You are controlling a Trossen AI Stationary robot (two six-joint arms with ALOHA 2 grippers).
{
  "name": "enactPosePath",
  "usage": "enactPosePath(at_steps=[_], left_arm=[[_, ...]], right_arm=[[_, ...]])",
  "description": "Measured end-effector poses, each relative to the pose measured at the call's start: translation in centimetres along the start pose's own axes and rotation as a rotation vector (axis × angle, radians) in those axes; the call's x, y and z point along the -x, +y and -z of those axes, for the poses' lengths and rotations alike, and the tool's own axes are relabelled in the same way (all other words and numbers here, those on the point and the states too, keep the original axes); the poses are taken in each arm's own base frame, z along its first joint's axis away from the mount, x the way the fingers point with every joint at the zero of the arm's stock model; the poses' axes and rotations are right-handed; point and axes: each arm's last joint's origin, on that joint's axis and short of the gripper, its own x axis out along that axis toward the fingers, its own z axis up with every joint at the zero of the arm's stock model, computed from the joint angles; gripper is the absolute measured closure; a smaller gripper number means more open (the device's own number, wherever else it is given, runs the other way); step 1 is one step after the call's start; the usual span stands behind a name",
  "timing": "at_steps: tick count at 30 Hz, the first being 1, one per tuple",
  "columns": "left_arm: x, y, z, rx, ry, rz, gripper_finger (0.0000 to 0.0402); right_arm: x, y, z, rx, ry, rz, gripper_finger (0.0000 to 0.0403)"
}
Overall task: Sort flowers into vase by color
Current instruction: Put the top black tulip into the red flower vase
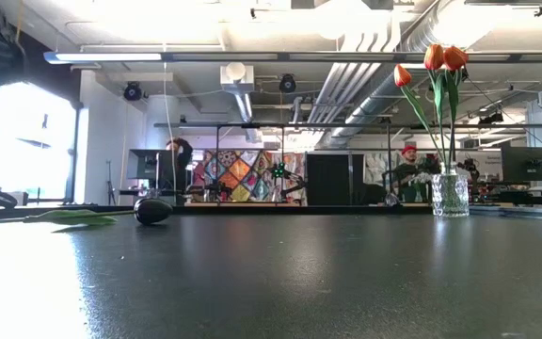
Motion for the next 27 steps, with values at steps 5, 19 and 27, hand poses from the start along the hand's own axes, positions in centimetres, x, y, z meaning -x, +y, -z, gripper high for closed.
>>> enactPosePath(at_steps=[5, 19, 27], left_arm=[[0.3, 2.7, 2.2, 0.077, 0.156, 0.018, 0.0222], [0.2, 0.6, 5.1, 0.107, 0.543, 0.183, 0.0268], [-0.1, -2.6, 4.1, 0.077, 0.458, 0.420, 0.0268]], right_arm=[[0.5, 0.5, 0.6, 0.007, 0.021, -0.023, 0.0240], [0.3, 0.0, 0.4, 0.052, 0.092, -0.048, 0.0240], [-0.1, -0.6, 0.0, 0.056, 0.152, -0.065, 0.0240]])
